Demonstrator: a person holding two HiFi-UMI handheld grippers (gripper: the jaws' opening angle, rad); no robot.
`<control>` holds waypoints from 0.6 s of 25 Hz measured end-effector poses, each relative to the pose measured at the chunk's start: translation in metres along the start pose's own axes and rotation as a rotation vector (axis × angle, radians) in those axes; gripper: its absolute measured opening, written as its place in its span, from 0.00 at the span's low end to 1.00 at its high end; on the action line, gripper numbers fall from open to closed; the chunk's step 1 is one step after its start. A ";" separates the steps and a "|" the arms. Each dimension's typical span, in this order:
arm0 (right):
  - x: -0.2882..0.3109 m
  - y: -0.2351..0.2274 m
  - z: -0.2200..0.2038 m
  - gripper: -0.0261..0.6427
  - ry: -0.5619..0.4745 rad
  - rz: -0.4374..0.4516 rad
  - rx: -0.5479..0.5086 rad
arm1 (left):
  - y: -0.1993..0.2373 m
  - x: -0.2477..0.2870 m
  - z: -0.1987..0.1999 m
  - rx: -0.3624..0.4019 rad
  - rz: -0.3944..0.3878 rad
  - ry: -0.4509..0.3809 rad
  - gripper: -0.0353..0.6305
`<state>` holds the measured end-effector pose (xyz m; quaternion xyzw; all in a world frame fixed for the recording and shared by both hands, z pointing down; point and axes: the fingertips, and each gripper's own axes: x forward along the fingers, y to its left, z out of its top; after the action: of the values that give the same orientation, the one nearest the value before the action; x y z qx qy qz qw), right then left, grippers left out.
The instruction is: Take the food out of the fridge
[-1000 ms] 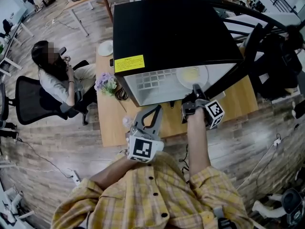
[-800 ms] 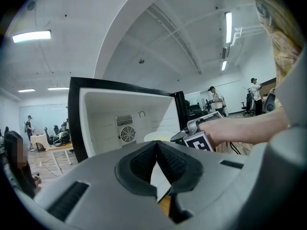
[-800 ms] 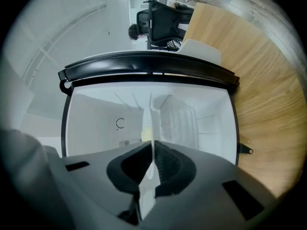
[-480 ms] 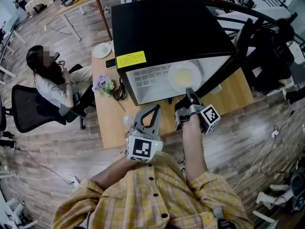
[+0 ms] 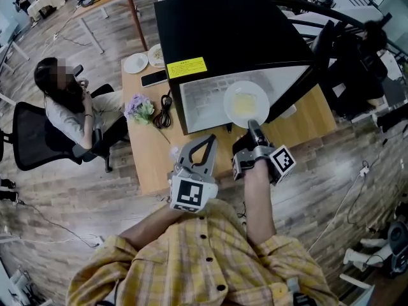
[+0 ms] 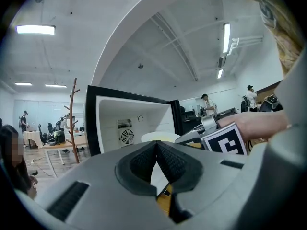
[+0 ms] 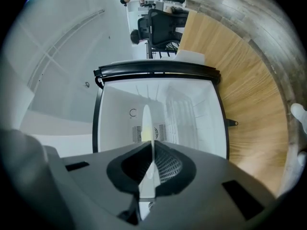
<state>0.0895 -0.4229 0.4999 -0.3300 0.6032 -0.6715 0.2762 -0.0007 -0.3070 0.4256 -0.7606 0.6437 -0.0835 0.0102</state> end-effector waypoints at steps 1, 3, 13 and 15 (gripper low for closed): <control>-0.004 -0.001 -0.003 0.06 -0.003 -0.002 0.004 | 0.001 -0.002 0.000 -0.004 -0.003 -0.004 0.06; -0.012 -0.004 -0.009 0.06 -0.009 -0.014 0.019 | 0.002 -0.006 0.002 -0.013 -0.009 -0.013 0.06; -0.055 0.011 -0.045 0.06 -0.007 0.001 -0.012 | 0.005 -0.025 0.008 -0.036 -0.040 -0.049 0.06; -0.061 0.013 -0.052 0.06 -0.007 0.012 -0.010 | 0.005 -0.030 0.009 -0.040 -0.049 -0.053 0.06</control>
<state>0.0873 -0.3446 0.4776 -0.3300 0.6075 -0.6657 0.2808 -0.0089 -0.2796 0.4132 -0.7782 0.6259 -0.0506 0.0099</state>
